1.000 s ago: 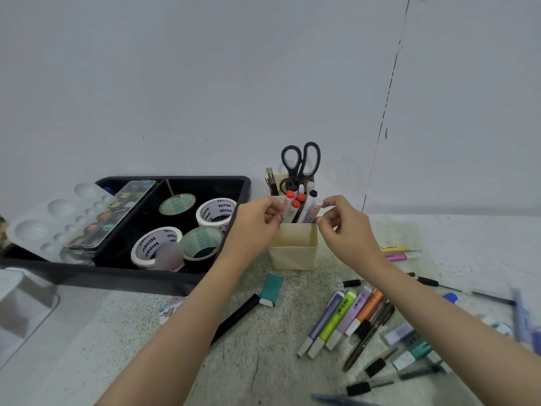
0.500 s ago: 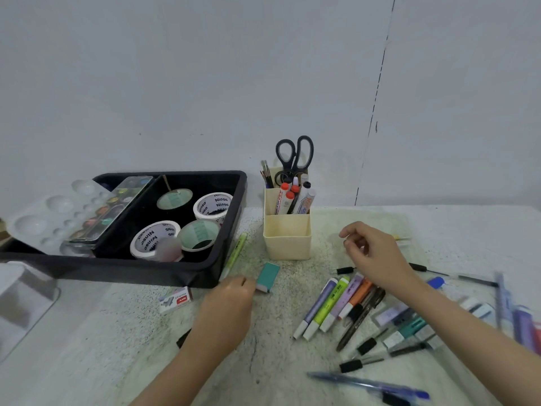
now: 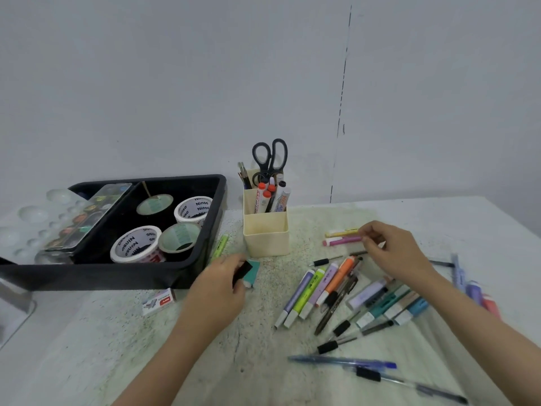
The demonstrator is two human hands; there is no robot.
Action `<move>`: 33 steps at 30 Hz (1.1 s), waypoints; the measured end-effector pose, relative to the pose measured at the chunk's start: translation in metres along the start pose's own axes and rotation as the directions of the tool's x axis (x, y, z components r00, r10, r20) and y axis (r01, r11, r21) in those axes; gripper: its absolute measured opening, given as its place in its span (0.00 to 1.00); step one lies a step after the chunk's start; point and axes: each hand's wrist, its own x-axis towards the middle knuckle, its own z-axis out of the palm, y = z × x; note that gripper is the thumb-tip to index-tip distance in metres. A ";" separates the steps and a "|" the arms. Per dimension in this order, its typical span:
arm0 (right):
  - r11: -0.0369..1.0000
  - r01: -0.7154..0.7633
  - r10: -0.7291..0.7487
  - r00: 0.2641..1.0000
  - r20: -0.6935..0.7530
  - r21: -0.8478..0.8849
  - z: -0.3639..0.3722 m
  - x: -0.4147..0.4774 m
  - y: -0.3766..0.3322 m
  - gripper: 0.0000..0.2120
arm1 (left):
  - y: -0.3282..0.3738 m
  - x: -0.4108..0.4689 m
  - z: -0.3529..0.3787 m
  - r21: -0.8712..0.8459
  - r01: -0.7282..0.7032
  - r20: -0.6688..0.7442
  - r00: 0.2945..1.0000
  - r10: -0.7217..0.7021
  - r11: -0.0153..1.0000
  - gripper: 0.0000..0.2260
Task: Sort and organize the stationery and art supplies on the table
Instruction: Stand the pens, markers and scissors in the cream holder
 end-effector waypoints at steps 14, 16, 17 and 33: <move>0.944 -0.262 0.226 0.956 -0.186 -0.198 -0.077 -0.069 0.045 0.07 | 0.101 0.047 0.001 -0.629 -0.224 -0.170 0.974 0.150 0.745 0.18; 0.908 -0.342 0.296 0.932 -0.209 -0.242 -0.087 -0.079 0.052 0.08 | 0.111 0.052 0.008 -0.669 -0.228 -0.166 0.974 0.157 0.707 0.18; 0.885 -0.382 0.332 0.918 -0.215 -0.267 -0.091 -0.084 0.055 0.08 | 0.115 0.054 0.013 -0.677 -0.233 -0.165 0.973 0.164 0.698 0.19; 0.646 -0.600 0.673 0.739 -0.019 -0.472 -0.097 -0.099 0.050 0.11 | 0.124 0.060 0.041 -0.677 -0.234 -0.084 0.966 0.243 0.697 0.18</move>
